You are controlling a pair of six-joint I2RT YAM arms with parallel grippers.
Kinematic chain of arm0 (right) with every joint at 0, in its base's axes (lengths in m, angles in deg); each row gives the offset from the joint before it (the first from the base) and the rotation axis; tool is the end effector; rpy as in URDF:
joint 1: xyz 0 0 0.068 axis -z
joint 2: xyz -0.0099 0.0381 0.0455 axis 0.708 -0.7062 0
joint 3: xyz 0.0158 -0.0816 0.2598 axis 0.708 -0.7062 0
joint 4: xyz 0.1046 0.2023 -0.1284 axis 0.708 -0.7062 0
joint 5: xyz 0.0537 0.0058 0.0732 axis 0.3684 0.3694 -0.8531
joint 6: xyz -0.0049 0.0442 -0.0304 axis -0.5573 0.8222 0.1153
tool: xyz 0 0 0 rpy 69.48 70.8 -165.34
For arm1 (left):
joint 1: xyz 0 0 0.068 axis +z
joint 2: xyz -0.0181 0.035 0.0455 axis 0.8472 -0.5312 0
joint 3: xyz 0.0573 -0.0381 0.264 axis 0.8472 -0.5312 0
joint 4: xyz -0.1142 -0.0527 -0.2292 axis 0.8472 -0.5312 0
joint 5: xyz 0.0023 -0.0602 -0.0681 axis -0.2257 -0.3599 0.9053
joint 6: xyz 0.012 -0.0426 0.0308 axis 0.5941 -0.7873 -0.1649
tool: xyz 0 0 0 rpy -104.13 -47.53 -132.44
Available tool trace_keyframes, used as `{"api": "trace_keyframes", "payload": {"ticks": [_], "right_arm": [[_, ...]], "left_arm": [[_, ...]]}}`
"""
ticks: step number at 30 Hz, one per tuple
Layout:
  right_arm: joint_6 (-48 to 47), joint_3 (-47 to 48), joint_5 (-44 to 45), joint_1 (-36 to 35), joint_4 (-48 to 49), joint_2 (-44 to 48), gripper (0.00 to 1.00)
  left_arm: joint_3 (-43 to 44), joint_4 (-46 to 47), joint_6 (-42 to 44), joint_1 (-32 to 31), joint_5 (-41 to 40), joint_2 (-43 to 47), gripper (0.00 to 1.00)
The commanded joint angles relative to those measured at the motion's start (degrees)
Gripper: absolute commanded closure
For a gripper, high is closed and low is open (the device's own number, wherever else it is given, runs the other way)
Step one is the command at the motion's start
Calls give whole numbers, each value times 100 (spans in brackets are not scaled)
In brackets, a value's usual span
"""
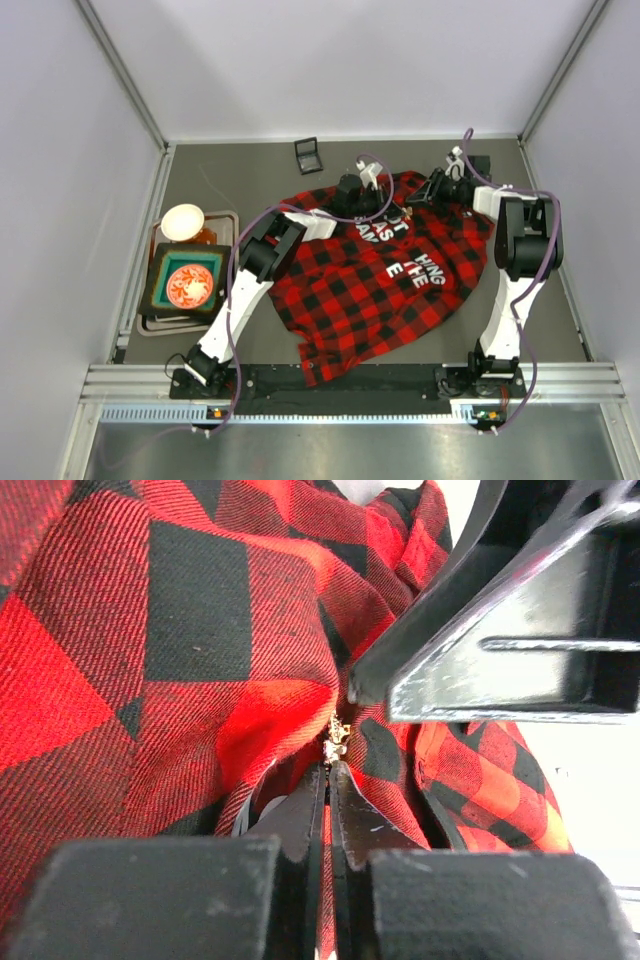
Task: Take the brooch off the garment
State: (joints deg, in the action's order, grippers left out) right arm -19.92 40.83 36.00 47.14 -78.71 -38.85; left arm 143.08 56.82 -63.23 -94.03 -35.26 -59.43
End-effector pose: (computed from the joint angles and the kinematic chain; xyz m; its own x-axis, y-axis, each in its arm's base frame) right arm 0.4396 0.0076 0.1527 -0.8326 0.3944 -0.3889 -0.0379 0.6599 0.7504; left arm 0.4441 -0.3474 0.0934 -0.7884 -0.1681 -0.5918 0.5040 0.3751 -0.7780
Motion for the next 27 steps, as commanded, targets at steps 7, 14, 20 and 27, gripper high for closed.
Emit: {"api": "trace_keyframes", "payload": {"ticks": [7, 14, 20, 27], "right_arm": [[804, -501, 1099, -84, -282, 1020, 69], [849, -660, 1188, -110, -273, 1075, 73], [946, -598, 1038, -180, -168, 776, 88], [955, -659, 1083, -180, -97, 609, 89]], "left_arm": [[-124, 160, 722, -62, -52, 304, 100], [-317, 353, 1109, -97, -131, 392, 100], [-414, 458, 1381, -167, -149, 454, 100], [-502, 626, 1486, -185, -114, 498, 100]]}}
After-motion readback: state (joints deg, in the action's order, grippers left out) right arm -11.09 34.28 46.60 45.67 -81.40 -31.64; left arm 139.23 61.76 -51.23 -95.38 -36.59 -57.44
